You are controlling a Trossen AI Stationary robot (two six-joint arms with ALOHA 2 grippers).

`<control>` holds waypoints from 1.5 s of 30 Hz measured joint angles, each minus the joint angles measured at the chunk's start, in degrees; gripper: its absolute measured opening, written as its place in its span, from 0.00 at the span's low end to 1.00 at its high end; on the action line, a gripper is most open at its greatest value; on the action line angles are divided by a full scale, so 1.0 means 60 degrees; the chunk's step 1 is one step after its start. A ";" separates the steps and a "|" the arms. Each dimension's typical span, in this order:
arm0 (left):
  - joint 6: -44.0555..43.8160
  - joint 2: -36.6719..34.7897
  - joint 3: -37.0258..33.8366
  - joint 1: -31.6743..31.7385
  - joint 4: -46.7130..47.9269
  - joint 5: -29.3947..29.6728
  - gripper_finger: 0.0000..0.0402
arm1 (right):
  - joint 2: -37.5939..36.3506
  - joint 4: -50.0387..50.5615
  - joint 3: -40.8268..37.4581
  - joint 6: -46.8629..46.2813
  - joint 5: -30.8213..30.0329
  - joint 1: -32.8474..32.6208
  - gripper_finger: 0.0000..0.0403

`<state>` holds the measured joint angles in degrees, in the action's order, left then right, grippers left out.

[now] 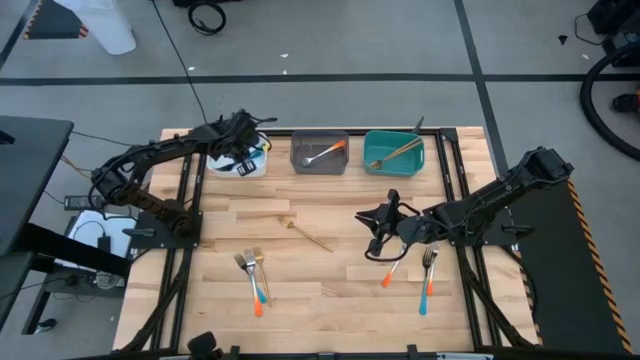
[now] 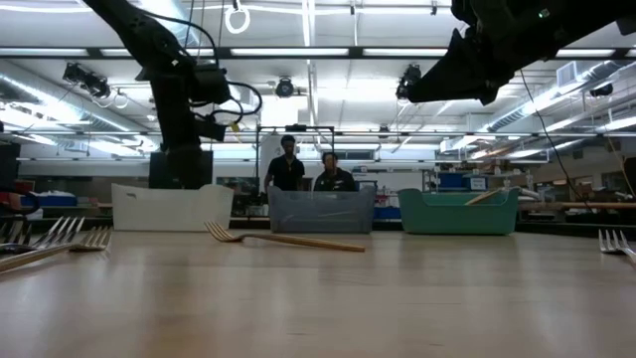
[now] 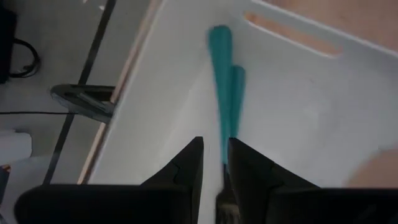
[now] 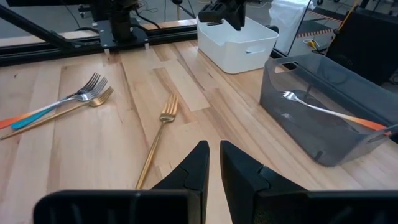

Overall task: Sort silverware by color (type)
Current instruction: Put the gold fork into the green bin

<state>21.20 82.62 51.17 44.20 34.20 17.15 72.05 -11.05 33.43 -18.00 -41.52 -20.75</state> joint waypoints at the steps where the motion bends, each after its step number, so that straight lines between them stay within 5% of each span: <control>1: -0.0019 -0.0029 0.0021 -0.0064 0.0194 -0.0004 0.20 | 0.0000 0.0000 0.0000 0.0000 0.0000 0.0000 0.12; 22: -0.0193 -0.0617 0.0063 -0.2167 0.0634 0.0103 0.20 | 0.0000 -0.0021 0.0000 0.0087 0.0033 0.0190 0.12; 31: 0.0330 -0.0617 0.0063 -0.3693 0.0636 0.2092 0.20 | 0.0000 -0.0084 0.0000 0.0206 0.0033 0.0190 0.12; 45: 0.0763 -0.0607 0.0063 -0.5817 -0.0019 0.0012 0.20 | 0.0000 -0.0153 0.0000 0.0266 0.0033 0.0190 0.12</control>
<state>25.78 78.98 51.55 9.30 34.09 17.22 72.05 -11.97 33.43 -16.40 -41.32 -19.62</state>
